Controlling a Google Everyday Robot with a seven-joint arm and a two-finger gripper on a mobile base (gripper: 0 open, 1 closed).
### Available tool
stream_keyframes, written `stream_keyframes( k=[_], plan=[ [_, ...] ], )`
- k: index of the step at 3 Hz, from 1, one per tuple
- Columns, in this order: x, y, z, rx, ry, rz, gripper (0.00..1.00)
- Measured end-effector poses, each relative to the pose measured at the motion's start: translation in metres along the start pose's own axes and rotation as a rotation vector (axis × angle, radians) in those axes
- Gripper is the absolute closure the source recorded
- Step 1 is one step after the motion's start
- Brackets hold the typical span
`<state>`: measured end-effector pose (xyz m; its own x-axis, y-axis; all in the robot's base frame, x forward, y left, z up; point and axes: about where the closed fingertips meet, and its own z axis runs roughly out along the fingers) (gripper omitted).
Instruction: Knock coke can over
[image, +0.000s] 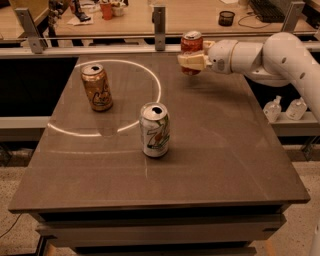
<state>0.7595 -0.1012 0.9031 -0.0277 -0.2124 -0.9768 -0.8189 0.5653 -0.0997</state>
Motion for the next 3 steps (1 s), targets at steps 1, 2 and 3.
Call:
stream_keyframes(
  k=[1, 2, 3],
  plan=[
    [-0.035, 0.003, -0.028, -0.014, 0.071, -0.074, 1.00],
    [-0.063, 0.016, -0.059, -0.060, 0.187, -0.173, 1.00],
    [-0.074, 0.029, -0.079, -0.120, 0.297, -0.246, 1.00]
  ],
)
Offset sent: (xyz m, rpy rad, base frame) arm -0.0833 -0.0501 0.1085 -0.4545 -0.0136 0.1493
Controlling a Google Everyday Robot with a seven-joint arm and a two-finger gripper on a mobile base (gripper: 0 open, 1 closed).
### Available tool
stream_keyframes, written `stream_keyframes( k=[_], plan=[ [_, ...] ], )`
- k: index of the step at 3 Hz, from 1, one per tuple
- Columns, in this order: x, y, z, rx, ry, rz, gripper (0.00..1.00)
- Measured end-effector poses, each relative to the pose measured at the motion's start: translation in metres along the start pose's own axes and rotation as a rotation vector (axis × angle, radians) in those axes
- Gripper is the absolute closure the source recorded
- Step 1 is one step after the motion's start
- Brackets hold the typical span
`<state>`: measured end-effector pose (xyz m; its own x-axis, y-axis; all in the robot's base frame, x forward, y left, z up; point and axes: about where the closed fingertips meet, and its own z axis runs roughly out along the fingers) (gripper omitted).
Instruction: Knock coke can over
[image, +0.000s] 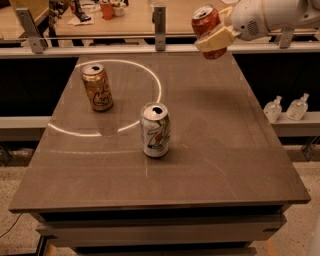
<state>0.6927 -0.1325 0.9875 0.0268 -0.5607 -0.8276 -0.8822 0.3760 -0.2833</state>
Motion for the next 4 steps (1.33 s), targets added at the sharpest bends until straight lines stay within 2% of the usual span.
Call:
stream_keyframes(
  k=[1, 2, 3, 4],
  plan=[
    [-0.003, 0.018, -0.014, -0.085, 0.146, -0.091, 1.00],
    [0.005, 0.039, -0.023, -0.175, 0.299, -0.183, 1.00],
    [0.019, 0.047, -0.030, -0.227, 0.456, -0.272, 1.00],
    [0.033, 0.048, -0.035, -0.242, 0.595, -0.362, 1.00]
  ],
)
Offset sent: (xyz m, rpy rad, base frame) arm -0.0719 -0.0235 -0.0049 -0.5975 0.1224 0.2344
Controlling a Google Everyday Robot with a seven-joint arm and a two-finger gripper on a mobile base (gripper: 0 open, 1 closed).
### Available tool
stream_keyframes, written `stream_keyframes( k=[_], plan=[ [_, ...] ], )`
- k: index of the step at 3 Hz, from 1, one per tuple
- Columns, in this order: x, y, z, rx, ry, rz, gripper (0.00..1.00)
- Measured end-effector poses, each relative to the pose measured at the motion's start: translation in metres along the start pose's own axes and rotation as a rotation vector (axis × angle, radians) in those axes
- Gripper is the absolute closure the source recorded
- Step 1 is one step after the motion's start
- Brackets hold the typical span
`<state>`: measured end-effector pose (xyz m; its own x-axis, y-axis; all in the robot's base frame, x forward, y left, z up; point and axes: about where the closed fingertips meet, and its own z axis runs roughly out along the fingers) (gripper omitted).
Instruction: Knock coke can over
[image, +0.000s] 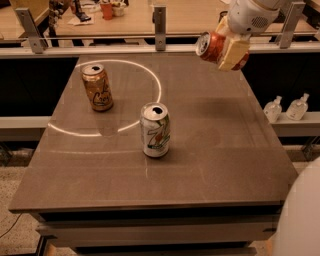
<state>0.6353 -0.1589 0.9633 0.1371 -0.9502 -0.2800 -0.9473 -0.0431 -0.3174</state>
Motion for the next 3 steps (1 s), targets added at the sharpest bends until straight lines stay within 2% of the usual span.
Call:
stream_keyframes(
  k=[1, 2, 3],
  plan=[
    [0.019, 0.007, 0.010, -0.021, 0.138, -0.065, 1.00],
    [0.032, 0.019, 0.027, -0.053, 0.219, -0.115, 1.00],
    [0.033, 0.038, 0.050, -0.098, 0.237, -0.156, 1.00]
  ],
)
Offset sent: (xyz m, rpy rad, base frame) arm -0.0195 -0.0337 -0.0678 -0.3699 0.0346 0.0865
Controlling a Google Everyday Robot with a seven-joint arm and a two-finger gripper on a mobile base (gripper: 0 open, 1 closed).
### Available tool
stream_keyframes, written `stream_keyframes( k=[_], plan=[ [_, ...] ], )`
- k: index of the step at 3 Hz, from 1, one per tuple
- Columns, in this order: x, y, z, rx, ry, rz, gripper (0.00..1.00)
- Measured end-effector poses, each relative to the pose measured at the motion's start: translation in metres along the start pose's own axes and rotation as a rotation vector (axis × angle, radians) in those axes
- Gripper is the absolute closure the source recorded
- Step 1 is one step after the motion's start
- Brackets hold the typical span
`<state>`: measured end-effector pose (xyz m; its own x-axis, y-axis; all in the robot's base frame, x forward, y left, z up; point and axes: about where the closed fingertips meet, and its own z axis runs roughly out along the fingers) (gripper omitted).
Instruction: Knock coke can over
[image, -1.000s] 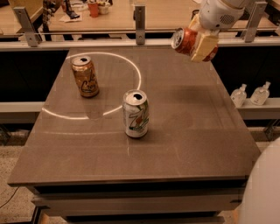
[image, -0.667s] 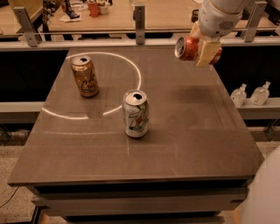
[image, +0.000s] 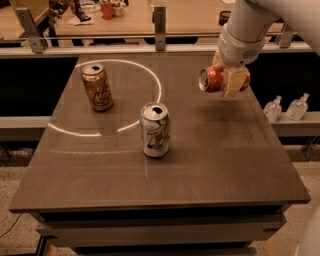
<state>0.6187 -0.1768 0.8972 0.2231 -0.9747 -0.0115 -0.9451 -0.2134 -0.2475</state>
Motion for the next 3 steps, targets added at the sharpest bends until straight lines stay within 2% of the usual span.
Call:
stream_keyframes(
  k=[3],
  plan=[
    [-0.023, 0.028, 0.046, -0.075, -0.031, -0.045, 1.00]
  ],
)
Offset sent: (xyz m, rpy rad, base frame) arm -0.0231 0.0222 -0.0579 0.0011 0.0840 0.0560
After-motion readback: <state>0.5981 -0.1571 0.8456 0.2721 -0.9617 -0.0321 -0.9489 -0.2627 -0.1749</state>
